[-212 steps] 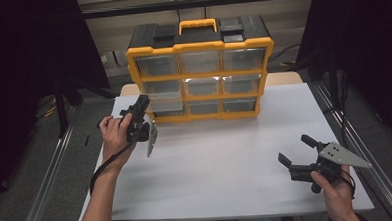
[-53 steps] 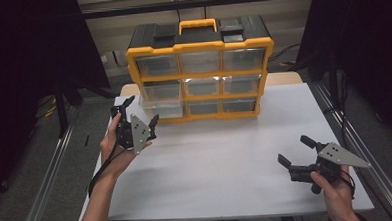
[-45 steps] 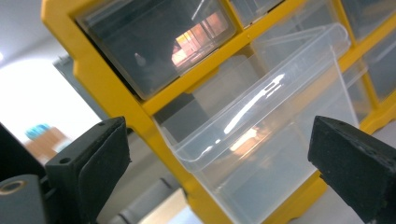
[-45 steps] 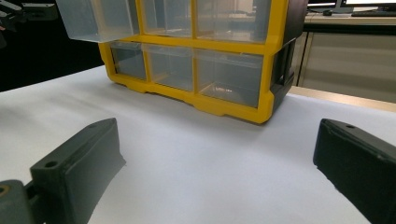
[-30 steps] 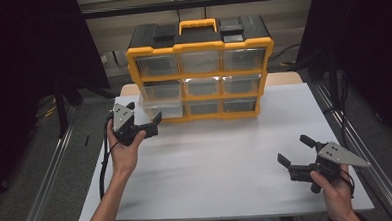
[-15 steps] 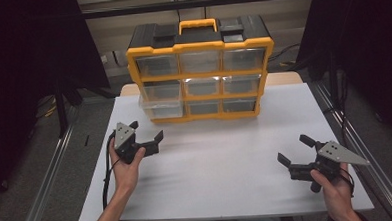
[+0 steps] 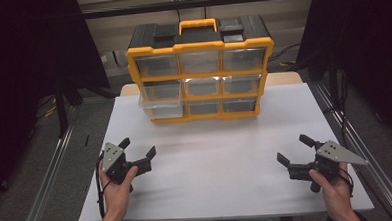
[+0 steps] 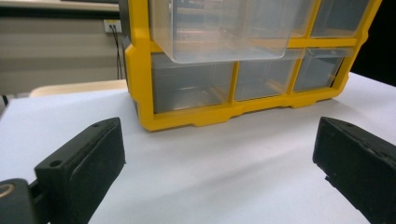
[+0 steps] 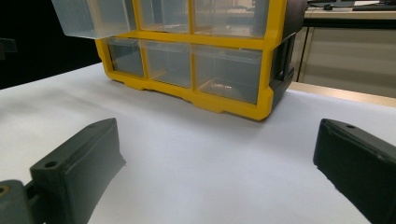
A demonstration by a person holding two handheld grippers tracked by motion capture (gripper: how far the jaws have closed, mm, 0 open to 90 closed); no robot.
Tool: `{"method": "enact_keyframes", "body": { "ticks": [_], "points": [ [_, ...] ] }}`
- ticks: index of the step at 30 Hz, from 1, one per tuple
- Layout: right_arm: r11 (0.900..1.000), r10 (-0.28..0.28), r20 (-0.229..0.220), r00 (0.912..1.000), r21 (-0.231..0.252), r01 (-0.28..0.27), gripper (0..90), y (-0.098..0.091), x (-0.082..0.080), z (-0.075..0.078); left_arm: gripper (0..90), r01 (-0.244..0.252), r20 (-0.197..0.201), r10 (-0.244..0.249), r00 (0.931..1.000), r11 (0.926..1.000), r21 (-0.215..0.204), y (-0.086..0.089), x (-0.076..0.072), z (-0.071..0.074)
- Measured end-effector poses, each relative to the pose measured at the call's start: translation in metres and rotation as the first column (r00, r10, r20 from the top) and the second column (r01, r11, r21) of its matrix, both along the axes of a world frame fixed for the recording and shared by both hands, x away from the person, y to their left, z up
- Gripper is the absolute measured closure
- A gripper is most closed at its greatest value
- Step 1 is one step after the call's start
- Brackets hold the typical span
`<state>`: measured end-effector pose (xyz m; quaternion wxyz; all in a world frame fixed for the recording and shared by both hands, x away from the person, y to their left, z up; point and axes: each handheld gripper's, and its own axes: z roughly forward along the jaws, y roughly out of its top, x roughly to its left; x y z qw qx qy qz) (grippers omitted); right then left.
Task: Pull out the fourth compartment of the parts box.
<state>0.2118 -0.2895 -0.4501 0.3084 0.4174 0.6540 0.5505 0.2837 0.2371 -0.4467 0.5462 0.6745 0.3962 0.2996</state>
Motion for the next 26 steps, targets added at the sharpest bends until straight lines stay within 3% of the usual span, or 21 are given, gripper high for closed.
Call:
{"method": "enact_keyframes", "body": {
  "ticks": [1, 3, 6, 9, 12, 15, 18, 22, 26],
  "points": [
    [1.0, 0.0, 0.003, 1.0, 0.002, 0.0, 0.7, 0.0, 0.0, 0.0, 3.4, -0.009, 0.014, 0.009, 0.9999, 0.9999, 0.006, 0.0, -0.004, 0.001],
    [1.0, -0.004, 0.0, 1.0, -0.002, 0.004, 0.7, -0.001, -0.002, 0.001, 4.9, 0.019, 0.027, -0.018, 0.9995, 0.9994, -0.029, 0.001, -0.015, 0.004],
    [0.9999, -0.011, -0.001, 0.9999, -0.006, 0.011, 0.8, -0.003, -0.001, 0.0, 4.7, 0.023, 0.029, -0.022, 0.9993, 0.9997, -0.012, 0.002, -0.024, 0.006],
    [0.9999, -0.016, -0.002, 0.9999, -0.003, 0.016, 0.9, -0.002, -0.001, 0.0, 4.7, 0.028, -0.004, -0.029, 0.9996, 0.9974, -0.066, 0.006, -0.027, 0.003],
    [0.9999, -0.01, -0.003, 0.9999, -0.005, 0.01, 0.9, -0.001, -0.003, 0.0, 4.6, 0.028, 0.002, -0.028, 0.9996, 0.9979, -0.057, 0.013, -0.031, 0.004],
    [0.9997, -0.023, -0.008, 0.9997, -0.002, 0.023, 0.9, -0.003, -0.002, -0.001, 4.5, 0.01, -0.012, -0.011, 0.9999, 0.9949, -0.1, 0.013, -0.028, 0.004],
    [0.9997, -0.024, -0.017, 0.9996, 0.001, 0.024, 1.0, -0.004, -0.003, -0.001, 4.5, 0.021, -0.026, -0.024, 0.9994, 0.9952, -0.096, 0.01, -0.024, 0.003],
    [0.9995, -0.032, -0.016, 0.9993, -0.005, 0.032, 1.0, -0.005, -0.005, -0.001, 4.8, 0.036, 0.019, -0.035, 0.9992, 0.9965, -0.075, 0.007, -0.024, 0.008],
    [0.9994, -0.033, -0.023, 0.9992, -0.01, 0.032, 1.2, -0.003, -0.002, -0.002, 4.7, 0.04, 0.018, -0.039, 0.9991, 0.9973, -0.062, 0.009, -0.024, 0.008]
  ]
}}
